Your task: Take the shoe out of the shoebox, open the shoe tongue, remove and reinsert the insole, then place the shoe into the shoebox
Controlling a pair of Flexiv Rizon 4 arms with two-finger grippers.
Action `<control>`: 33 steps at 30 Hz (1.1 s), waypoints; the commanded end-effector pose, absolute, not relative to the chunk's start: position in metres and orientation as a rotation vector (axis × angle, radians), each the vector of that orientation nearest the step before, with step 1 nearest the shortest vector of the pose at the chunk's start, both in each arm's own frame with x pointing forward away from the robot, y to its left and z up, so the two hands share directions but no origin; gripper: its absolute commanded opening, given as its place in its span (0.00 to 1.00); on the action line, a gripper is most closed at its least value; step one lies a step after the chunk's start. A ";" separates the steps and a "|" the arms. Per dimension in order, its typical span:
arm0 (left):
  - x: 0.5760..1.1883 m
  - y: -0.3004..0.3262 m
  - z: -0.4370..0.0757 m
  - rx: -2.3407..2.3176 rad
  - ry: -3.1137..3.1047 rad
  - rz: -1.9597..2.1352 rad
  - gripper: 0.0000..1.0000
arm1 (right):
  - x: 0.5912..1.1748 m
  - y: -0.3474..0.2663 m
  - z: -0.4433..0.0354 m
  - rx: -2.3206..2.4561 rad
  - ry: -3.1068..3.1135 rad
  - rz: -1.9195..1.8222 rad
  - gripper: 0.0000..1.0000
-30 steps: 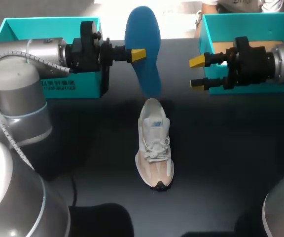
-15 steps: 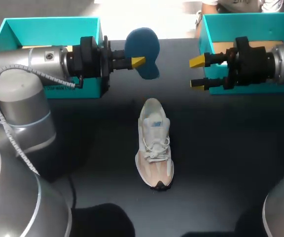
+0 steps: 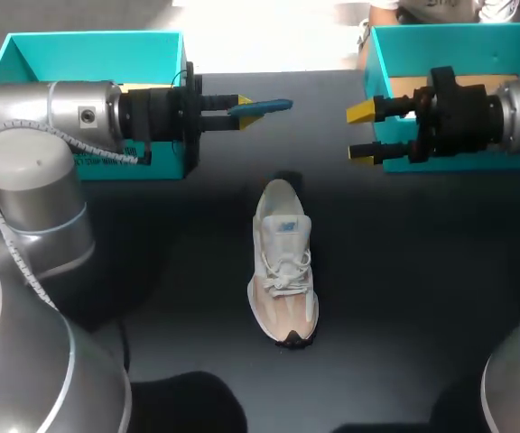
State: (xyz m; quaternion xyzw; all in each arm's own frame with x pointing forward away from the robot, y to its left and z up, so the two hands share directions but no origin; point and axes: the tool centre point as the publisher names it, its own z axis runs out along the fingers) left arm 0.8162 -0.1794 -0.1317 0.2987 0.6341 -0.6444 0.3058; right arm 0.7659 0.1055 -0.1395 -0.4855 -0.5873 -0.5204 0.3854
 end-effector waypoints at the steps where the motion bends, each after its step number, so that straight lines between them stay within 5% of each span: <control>1: 0.816 -0.178 -0.132 1.223 1.293 -1.180 0.00 | 0.766 0.107 -0.140 -1.238 -1.495 -1.327 1.00; 33: 0.816 -0.197 -0.152 1.262 1.131 -1.077 0.00 | 0.765 0.152 -0.154 -1.173 -1.488 -1.311 1.00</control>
